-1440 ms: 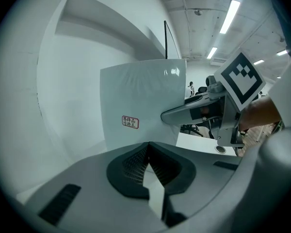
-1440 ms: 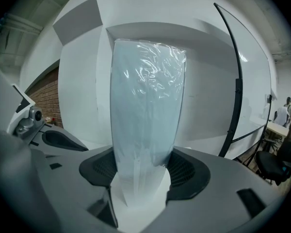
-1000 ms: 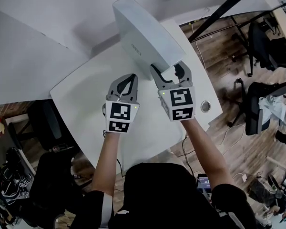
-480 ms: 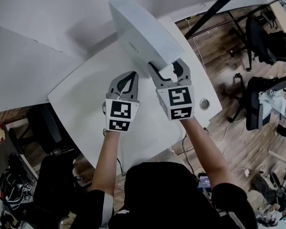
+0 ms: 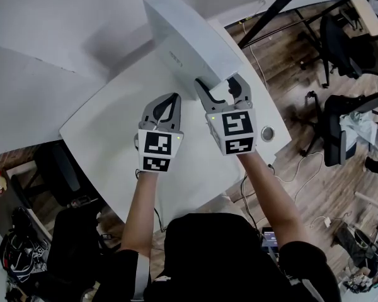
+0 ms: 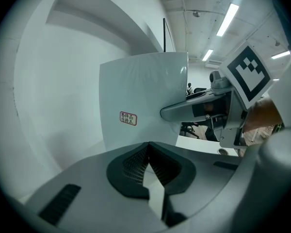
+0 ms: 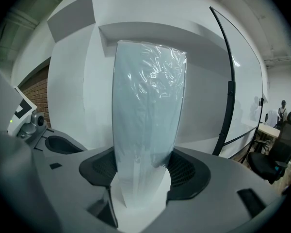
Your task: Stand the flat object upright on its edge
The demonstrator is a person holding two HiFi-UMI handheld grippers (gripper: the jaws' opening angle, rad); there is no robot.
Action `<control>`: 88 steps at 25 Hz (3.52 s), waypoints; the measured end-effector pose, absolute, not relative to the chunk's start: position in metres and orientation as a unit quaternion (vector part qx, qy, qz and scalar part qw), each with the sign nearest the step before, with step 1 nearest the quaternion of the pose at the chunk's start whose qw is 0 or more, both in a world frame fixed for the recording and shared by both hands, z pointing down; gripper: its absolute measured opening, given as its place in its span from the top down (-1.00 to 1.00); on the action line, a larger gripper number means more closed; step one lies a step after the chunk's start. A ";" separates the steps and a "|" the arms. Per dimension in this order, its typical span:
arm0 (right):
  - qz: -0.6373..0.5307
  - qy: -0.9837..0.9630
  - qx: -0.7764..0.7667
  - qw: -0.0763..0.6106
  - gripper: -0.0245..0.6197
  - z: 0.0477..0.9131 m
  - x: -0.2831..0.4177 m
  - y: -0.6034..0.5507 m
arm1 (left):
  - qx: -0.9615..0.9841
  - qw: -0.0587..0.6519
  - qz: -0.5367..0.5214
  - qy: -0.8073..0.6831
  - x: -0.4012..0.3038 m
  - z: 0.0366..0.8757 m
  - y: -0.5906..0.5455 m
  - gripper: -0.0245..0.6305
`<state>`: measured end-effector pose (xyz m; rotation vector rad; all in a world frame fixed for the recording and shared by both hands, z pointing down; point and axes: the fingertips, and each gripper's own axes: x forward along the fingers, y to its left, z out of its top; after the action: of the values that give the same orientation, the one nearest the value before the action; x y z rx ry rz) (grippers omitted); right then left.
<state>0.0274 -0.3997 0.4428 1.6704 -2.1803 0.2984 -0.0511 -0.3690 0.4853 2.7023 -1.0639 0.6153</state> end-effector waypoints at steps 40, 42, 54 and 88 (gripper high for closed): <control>0.098 -0.768 0.604 0.191 0.01 0.440 0.022 -0.393 | 0.906 0.085 0.200 -0.362 -0.059 0.476 -0.362 0.89; 0.100 -0.769 0.602 0.188 0.01 0.439 0.021 -0.392 | 0.906 0.085 0.199 -0.363 -0.060 0.474 -0.362 0.88; 0.122 -0.775 0.598 0.165 0.01 0.430 0.025 -0.380 | 0.904 0.077 0.197 -0.371 -0.063 0.463 -0.355 0.88; 0.116 -0.823 0.541 0.131 0.02 0.370 0.034 -0.290 | 0.886 0.036 0.175 -0.427 -0.058 0.377 -0.268 0.88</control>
<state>0.0342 -0.2901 0.3700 1.5715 -2.3898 0.3357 -0.0583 -0.2683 0.3768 2.7228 -1.3134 0.5375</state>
